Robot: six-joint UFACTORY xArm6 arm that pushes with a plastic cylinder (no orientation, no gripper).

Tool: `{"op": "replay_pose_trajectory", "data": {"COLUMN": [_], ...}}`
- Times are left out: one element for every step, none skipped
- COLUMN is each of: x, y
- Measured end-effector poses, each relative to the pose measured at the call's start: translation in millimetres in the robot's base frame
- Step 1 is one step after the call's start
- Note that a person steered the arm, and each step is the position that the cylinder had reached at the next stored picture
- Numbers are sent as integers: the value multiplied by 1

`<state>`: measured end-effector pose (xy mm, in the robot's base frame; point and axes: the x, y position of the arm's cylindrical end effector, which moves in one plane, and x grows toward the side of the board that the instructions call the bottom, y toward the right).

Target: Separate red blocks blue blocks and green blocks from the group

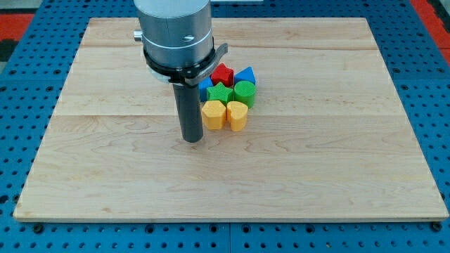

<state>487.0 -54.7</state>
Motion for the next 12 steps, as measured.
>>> {"op": "replay_pose_trajectory", "data": {"x": [0, -2, -33, -49, -59, -76, -76, -79, -93, -104, -115, -153], "y": [0, -11, -30, -34, -21, 12, 89, 89, 64, 55, 39, 0]}}
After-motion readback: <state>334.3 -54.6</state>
